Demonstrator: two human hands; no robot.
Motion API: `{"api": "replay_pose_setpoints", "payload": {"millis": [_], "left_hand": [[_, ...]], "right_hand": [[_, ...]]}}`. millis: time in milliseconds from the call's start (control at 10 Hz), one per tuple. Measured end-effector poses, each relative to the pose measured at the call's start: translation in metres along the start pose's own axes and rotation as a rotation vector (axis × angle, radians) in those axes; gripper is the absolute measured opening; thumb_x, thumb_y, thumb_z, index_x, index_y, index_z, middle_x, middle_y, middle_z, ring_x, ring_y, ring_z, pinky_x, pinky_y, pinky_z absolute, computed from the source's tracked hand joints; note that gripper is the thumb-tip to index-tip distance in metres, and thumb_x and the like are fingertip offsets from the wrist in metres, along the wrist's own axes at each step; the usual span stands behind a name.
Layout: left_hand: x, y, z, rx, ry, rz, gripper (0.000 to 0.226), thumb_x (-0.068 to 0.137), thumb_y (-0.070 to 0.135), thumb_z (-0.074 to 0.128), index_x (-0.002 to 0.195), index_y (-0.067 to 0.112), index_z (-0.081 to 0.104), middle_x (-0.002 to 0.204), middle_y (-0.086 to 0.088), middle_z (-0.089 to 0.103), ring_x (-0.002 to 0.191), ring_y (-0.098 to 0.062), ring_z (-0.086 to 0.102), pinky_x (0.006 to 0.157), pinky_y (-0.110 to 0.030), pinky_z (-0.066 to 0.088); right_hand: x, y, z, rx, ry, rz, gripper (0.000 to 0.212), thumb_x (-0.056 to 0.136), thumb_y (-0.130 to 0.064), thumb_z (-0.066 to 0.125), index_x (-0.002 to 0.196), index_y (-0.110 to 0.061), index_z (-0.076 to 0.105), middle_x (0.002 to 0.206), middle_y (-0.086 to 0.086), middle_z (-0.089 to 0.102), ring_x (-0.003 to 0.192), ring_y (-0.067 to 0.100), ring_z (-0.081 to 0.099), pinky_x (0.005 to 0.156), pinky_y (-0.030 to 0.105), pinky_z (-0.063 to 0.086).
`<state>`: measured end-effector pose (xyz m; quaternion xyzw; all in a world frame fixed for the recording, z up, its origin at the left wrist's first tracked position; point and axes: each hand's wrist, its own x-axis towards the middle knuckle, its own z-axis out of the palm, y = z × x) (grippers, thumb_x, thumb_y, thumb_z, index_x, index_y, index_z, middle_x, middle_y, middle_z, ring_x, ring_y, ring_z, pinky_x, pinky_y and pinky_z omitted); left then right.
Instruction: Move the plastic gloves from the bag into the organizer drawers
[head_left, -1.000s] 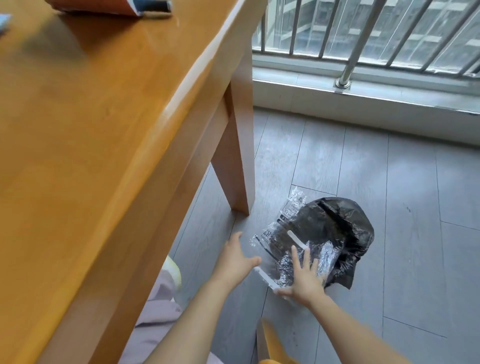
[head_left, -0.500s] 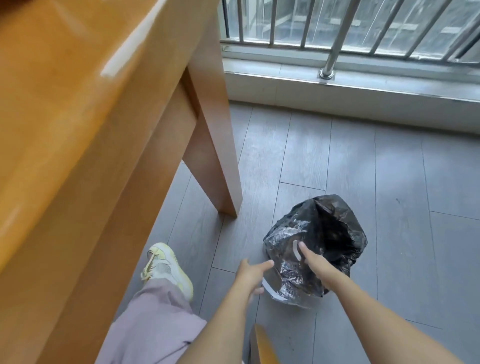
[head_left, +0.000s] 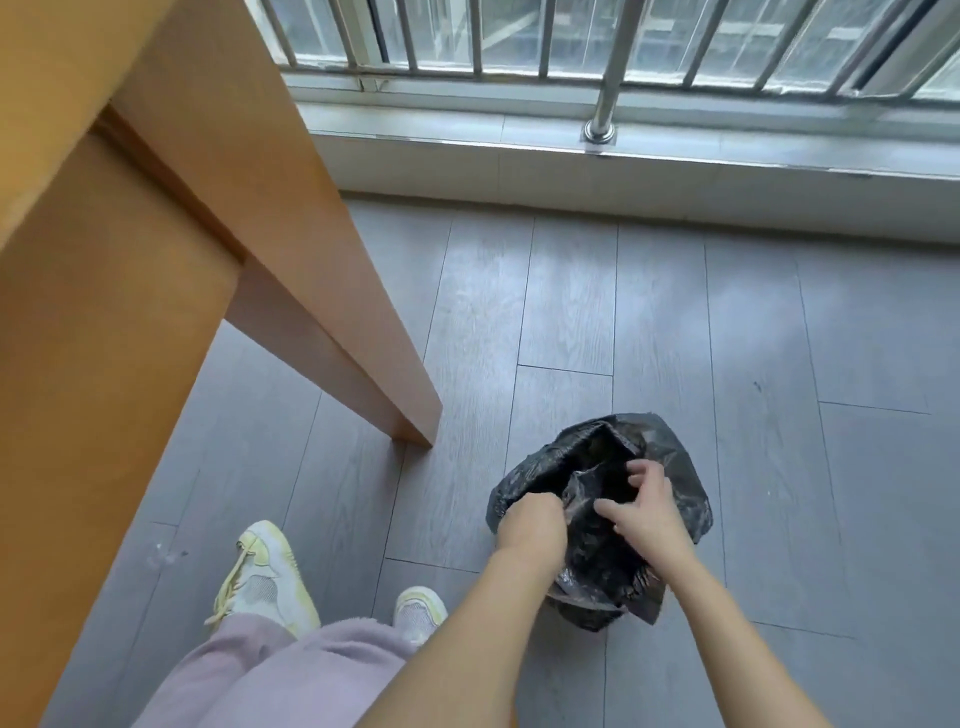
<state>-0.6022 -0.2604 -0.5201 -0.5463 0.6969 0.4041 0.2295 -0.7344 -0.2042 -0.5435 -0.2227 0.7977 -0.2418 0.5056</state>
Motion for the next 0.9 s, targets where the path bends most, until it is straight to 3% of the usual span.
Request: {"api": "replay_pose_setpoints", "payload": {"millis": [100,200,300,400,500,600,700,800,900], "left_hand": [[0.008,0.002,-0.003,-0.392,-0.058,-0.070,0.023,0.088,-0.003,0.050,0.100,0.011,0.065,0.105,-0.009,0.063,0.097,-0.027,0.061,0.086,-0.029,0.047],[0.007,0.000,-0.012,-1.105,-0.279,-0.167,0.020,0.093,-0.005,0.047,0.102,0.008,0.059,0.088,-0.010,0.059,0.078,-0.021,0.058,0.073,-0.026,0.051],[0.006,-0.007,-0.019,-1.071,-0.247,-0.154,0.035,0.093,0.002,0.048,0.127,0.007,0.056,0.108,-0.009,0.061,0.099,-0.018,0.057,0.083,-0.024,0.047],[0.003,-0.021,-0.020,-0.728,-0.025,-0.109,0.039,0.094,0.006,0.047,0.132,0.011,0.057,0.122,-0.001,0.060,0.111,-0.013,0.053,0.088,-0.019,0.039],[0.002,-0.038,-0.014,-0.641,-0.019,-0.117,0.039,0.093,0.007,0.047,0.130,0.013,0.058,0.127,0.003,0.060,0.110,-0.011,0.054,0.082,-0.015,0.041],[-0.001,-0.048,-0.015,-0.592,0.021,-0.131,0.036,0.093,0.010,0.050,0.128,0.013,0.060,0.133,0.000,0.057,0.121,-0.016,0.053,0.098,-0.024,0.040],[-0.015,-0.047,-0.029,-0.531,0.141,-0.095,0.038,0.095,0.011,0.048,0.132,0.012,0.055,0.140,-0.003,0.051,0.127,-0.017,0.049,0.093,-0.020,0.035],[-0.035,-0.042,-0.049,-0.478,0.261,0.007,0.041,0.096,0.010,0.045,0.136,0.014,0.052,0.143,-0.002,0.048,0.130,-0.015,0.045,0.097,-0.021,0.034],[-0.064,-0.032,-0.071,-0.456,0.358,0.105,0.041,0.096,0.010,0.046,0.136,0.015,0.051,0.141,-0.002,0.050,0.129,-0.014,0.046,0.103,-0.023,0.033]], "right_hand": [[-0.035,-0.016,-0.017,-0.259,-0.289,-0.210,0.115,0.062,-0.041,0.087,0.147,-0.047,0.009,0.150,-0.018,-0.003,0.124,0.018,0.040,0.094,0.027,0.042],[-0.038,-0.006,-0.007,-0.382,-0.343,-0.197,0.113,0.058,-0.038,0.088,0.145,-0.047,0.017,0.151,-0.019,-0.010,0.125,0.018,0.042,0.092,0.025,0.044],[-0.018,0.019,0.015,-0.439,-0.101,-0.221,0.048,0.078,-0.020,0.074,0.118,-0.030,0.050,0.138,-0.011,0.036,0.092,0.009,0.055,0.081,0.022,0.047],[0.006,0.040,0.032,-0.337,0.038,-0.070,0.016,0.092,-0.010,0.055,0.101,-0.020,0.062,0.111,0.002,0.066,0.091,0.016,0.061,0.085,0.029,0.050],[0.026,0.049,0.039,-0.274,-0.152,0.142,0.046,0.096,-0.007,0.044,0.142,-0.011,0.042,0.138,0.007,0.051,0.103,0.018,0.057,0.082,0.021,0.043],[0.034,0.048,0.038,-0.141,-0.261,0.307,0.063,0.092,0.000,0.038,0.151,-0.014,0.024,0.148,0.009,0.037,0.111,0.021,0.051,0.083,0.023,0.039],[0.032,0.033,0.022,-0.320,-0.191,0.238,0.058,0.093,-0.004,0.035,0.149,-0.014,0.028,0.149,0.008,0.037,0.124,0.025,0.048,0.094,0.027,0.040],[0.014,0.001,0.000,-0.573,-0.057,0.121,0.052,0.093,-0.010,0.038,0.145,-0.011,0.035,0.140,0.014,0.048,0.123,0.029,0.050,0.096,0.030,0.041],[-0.011,-0.036,-0.014,-0.660,0.020,-0.076,0.047,0.092,-0.011,0.042,0.139,-0.010,0.043,0.132,0.011,0.055,0.119,0.027,0.052,0.092,0.032,0.043]]}}
